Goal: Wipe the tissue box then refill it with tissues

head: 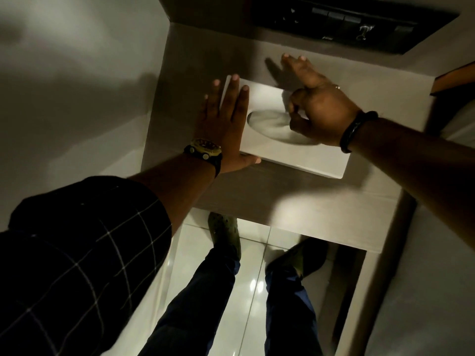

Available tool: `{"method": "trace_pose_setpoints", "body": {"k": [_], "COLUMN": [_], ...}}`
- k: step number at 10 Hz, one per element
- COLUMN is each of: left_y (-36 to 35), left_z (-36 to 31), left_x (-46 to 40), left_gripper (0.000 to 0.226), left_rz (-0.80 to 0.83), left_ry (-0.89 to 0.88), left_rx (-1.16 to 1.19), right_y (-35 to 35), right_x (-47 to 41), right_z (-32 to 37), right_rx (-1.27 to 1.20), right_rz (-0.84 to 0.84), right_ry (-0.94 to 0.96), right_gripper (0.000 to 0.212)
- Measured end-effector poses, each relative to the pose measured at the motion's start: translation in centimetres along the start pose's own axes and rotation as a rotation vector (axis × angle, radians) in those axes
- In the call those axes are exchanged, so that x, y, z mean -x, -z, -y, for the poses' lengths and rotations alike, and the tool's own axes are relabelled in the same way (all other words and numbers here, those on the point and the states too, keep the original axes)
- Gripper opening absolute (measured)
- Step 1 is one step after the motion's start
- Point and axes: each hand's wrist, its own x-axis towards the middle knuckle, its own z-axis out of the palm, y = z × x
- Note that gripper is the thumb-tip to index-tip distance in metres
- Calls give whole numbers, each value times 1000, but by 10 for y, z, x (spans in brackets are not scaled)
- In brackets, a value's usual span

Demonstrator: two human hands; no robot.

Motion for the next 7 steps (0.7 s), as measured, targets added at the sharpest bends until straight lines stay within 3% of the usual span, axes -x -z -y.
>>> {"method": "trace_pose_setpoints", "body": {"k": [1, 2, 4, 5, 6, 7], "left_y": [-1, -5, 3, 18, 57, 112], "left_z": [-3, -1, -3, -11, -24, -35], "left_x": [-1, -2, 2, 14, 26, 42], "left_gripper": [139, 138, 143, 145, 140, 135], "left_rz": [-6, -12, 32, 50, 71, -4], "left_ry": [24, 27, 17, 43, 41, 68], "left_rx": [11, 21, -39, -12, 27, 28], "right_y": [-4, -7, 14, 41, 88, 169], "right_x": [7, 19, 66, 94, 117, 144], "right_z": [-4, -12, 13, 45, 82, 128], "right_rx": [58, 16, -399, -607, -652, -707], "right_rz": [12, -77, -672, -829, -943, -1104], "right_ry": [16, -70, -470, -535, -480, -347], "right_gripper": [10, 30, 17, 10, 18, 9]}}
